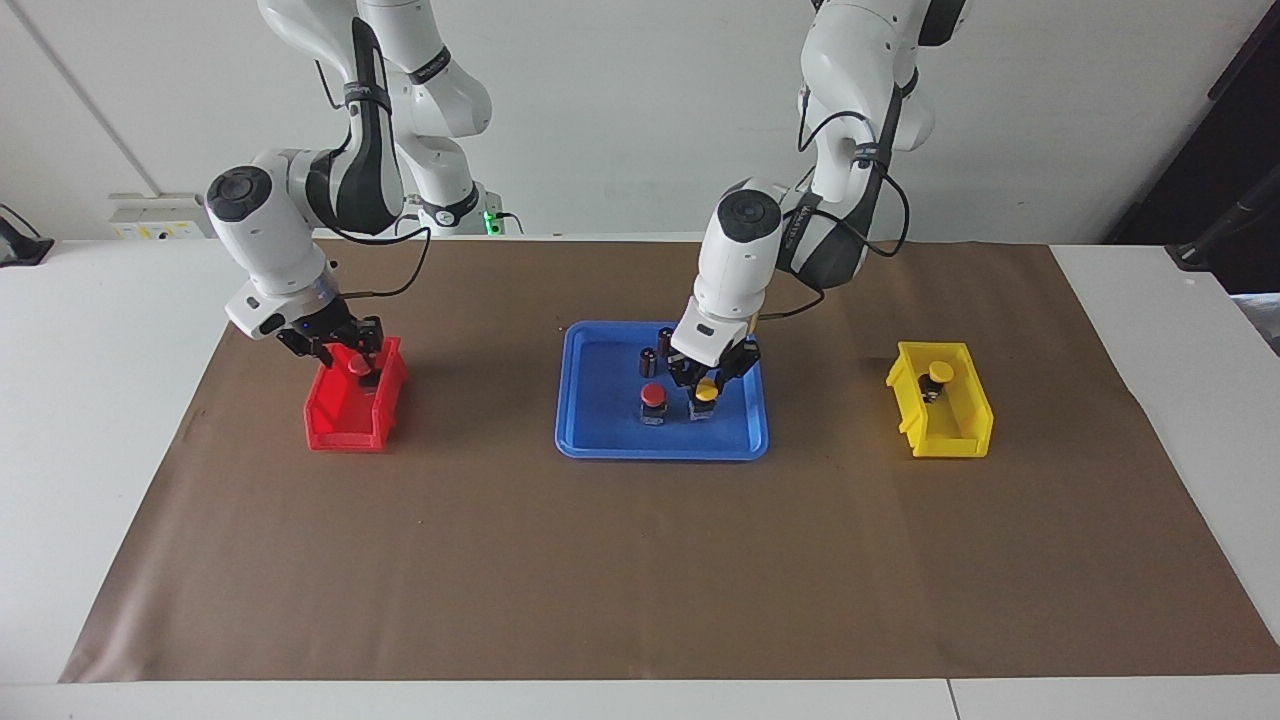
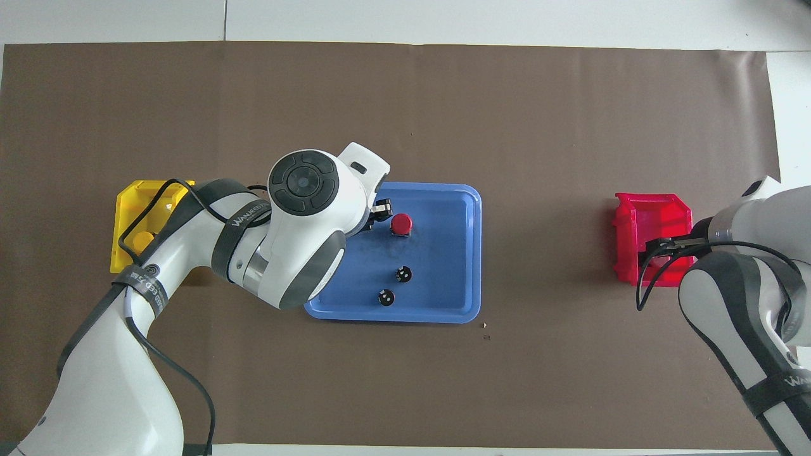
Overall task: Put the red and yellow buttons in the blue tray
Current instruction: 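Carry a yellow button with the left gripper into the tray, then withdraw the left gripper while the right gripper grasps another red button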
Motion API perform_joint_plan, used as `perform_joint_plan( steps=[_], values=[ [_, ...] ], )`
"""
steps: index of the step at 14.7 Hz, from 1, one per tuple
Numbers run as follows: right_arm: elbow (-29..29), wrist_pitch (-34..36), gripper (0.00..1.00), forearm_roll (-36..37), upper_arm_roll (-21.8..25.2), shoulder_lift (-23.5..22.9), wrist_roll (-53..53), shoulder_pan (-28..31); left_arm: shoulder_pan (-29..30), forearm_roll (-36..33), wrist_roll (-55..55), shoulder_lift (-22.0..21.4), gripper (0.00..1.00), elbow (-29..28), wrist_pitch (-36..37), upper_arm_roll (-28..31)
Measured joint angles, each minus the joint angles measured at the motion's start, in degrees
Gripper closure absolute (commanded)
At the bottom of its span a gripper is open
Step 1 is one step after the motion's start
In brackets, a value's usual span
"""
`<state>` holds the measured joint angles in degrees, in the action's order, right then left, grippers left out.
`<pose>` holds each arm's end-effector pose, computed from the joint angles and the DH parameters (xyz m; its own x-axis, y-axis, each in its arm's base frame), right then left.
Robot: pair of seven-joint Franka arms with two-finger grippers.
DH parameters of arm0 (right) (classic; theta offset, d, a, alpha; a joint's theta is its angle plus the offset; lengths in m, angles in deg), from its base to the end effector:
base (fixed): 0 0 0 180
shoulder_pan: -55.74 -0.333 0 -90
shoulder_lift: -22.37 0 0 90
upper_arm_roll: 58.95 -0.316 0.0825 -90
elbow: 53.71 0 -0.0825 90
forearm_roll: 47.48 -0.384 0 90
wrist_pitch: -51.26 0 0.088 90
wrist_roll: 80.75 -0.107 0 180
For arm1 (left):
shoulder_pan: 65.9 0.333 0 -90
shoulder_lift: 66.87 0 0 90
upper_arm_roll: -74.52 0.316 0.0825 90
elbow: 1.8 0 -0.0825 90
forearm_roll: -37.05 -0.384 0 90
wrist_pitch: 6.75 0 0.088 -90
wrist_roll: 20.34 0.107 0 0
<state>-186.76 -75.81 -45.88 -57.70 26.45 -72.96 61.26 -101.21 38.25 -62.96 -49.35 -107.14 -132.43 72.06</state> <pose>0.4911 -0.0592 0.3668 0.9988 0.0348 -0.0358 0.0354 -0.9993 0.0155 0.5020 -0.3877 0.3681 0.9950 0.0990 0.0155 0.0980 -0.9936 0.0558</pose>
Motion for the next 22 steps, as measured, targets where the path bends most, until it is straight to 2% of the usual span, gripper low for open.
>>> perform_joint_plan(
  steps=[2, 5, 6, 7, 8, 10, 11, 13, 14, 17, 19, 21, 22],
  values=[
    [-0.75, -0.29, 0.35, 0.01, 0.0, 0.0, 0.25, 0.11, -0.28, 0.0, -0.23, 1.18, 0.46, 0.01, -1.08, 0.06],
    [-1.06, -1.02, 0.4, 0.01, 0.0, 0.0, 0.33, 0.12, -0.33, 0.01, -0.43, 1.27, 0.19, 0.24, -1.15, 0.15],
    [-1.26, -1.6, 0.42, 0.01, 0.0, 0.0, 0.34, 0.12, -0.33, 0.02, -0.43, 1.24, 0.15, 0.44, -0.68, 0.22],
    [-1.56, -2.1, 0.44, 0.01, 0.0, 0.0, 0.35, 0.12, -0.33, 0.02, -0.43, 1.04, 0.04, 1.04, 0.63, 0.31],
    [-1.94, -2.55, 0.47, 0.02, 0.0, 0.0, 0.36, 0.12, -0.32, 0.02, -0.36, 0.49, 0.0, 2.18, 3.07, 0.44],
    [-2.88, -3.76, 0.54, 0.03, 0.0, 0.0, 1.1, 0.14, -0.19, 0.01, 0.99, -2.11, 0.0, 5.22, 10.5, 1.04],
    [-3.25, -4.19, 0.61, 0.03, 0.0, 0.0, 1.66, 0.14, 0.28, -0.09, 2.27, -3.98, 0.0, 6.24, 14.13, 1.49],
    [-3.59, -4.68, 0.81, 0.03, -0.01, 0.0, 1.9, 0.14, 3.27, -0.2, 8.29, -8.04, 0.0, 7.05, 19.96, 2.33],
    [-3.58, -4.68, 0.84, 0.03, -0.05, 0.0, 2.01, 0.13, 5.82, -0.22, 12.81, -10.08, 0.0, 7.18, 22.45, 2.65],
    [-2.09, -2.84, 0.84, 0.41, -0.49, -0.11, 2.39, -0.1, 17.32, -0.2, 28.86, -15.87, 0.0, 7.51, 29.45, 3.34],
    [4.61, 6.12, 0.84, 2.31, -0.84, -0.91, 3.01, -0.17, 25.44, -0.18, 39.6, -17.75, 0.0, 8.44, 32.49, 3.64],
    [14.62, 16.41, 0.83, 3.41, -0.97, -2.6, 3.87, -1.16, 31.54, -0.15, 46.8, -18.11, 0.07, 8.1, 31.96, 3.75],
    [19.43, 20.66, 0.83, 4.27, -0.95, -3.49, 3.91, -2.98, 33.28, -0.13, 48.03, -18.37, 0.15, 6.03, 28.99, 3.76]
  ],
)
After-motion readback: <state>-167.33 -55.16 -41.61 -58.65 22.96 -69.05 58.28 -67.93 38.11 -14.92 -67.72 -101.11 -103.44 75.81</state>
